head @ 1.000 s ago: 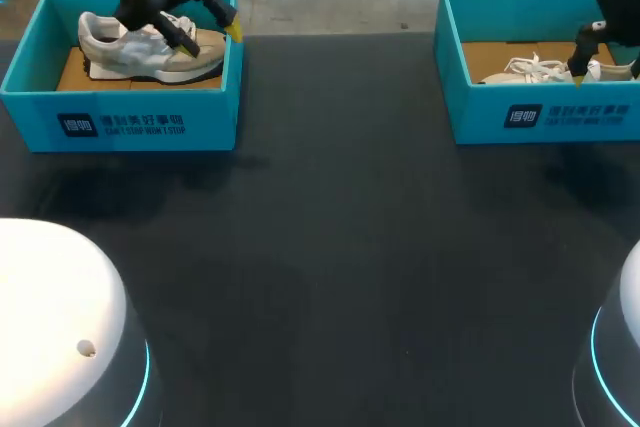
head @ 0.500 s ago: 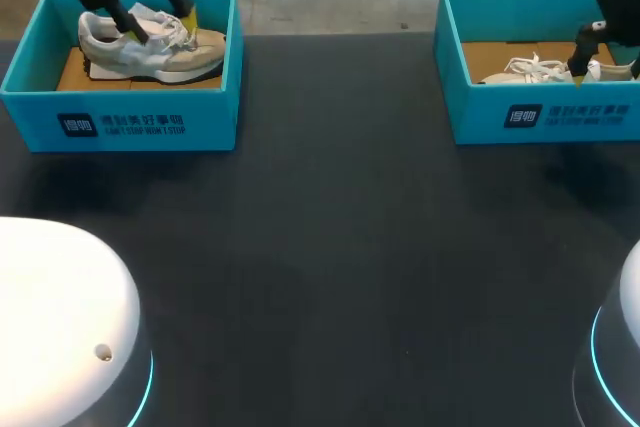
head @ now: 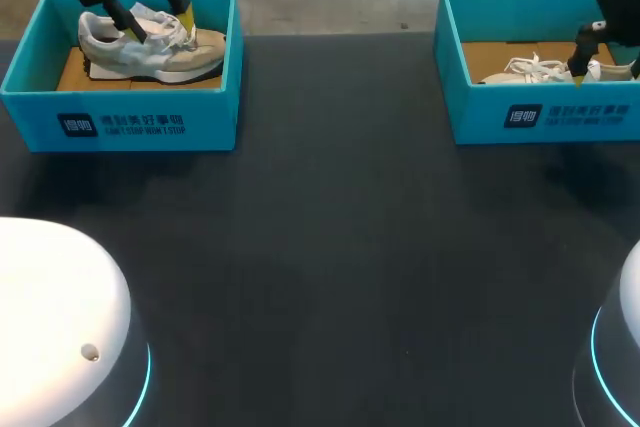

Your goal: Take the shoe out of the shoebox, open the shoe tongue, remove and reinsert the insole, then place the shoe into the shoebox

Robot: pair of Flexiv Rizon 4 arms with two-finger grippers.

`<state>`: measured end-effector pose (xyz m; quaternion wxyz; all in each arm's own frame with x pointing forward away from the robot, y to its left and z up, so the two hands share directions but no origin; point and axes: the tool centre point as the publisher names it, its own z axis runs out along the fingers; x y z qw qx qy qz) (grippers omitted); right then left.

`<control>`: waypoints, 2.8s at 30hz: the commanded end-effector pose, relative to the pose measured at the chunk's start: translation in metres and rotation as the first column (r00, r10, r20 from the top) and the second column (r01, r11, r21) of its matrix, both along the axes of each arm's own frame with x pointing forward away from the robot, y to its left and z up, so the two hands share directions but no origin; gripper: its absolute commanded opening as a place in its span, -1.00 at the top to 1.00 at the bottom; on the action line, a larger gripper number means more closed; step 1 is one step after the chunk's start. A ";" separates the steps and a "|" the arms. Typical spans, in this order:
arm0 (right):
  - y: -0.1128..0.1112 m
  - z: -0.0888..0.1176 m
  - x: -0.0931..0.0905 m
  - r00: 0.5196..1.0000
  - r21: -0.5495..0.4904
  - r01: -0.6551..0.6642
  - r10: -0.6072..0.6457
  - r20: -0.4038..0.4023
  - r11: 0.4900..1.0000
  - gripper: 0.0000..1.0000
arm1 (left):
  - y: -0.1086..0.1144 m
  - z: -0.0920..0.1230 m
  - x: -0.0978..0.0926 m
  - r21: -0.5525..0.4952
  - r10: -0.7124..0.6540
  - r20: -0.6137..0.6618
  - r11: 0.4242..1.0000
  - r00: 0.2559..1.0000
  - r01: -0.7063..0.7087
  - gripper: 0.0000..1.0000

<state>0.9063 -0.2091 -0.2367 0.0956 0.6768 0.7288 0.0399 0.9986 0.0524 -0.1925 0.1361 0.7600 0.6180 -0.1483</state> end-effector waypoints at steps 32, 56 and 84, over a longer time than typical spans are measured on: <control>0.000 0.000 0.000 1.000 0.001 0.000 0.000 0.001 1.000 -1.00 | 0.108 -0.045 0.038 0.249 0.028 0.014 0.968 1.000 -0.031 -1.00; 0.000 0.000 0.000 1.000 0.001 0.000 0.000 0.001 1.000 -1.00 | 0.134 -0.054 0.061 0.376 0.087 0.062 0.921 0.994 -0.104 -1.00; 0.000 0.000 0.000 1.000 0.001 0.000 0.000 0.001 1.000 -1.00 | 0.200 -0.097 0.139 0.409 0.104 0.089 0.903 0.991 -0.132 -1.00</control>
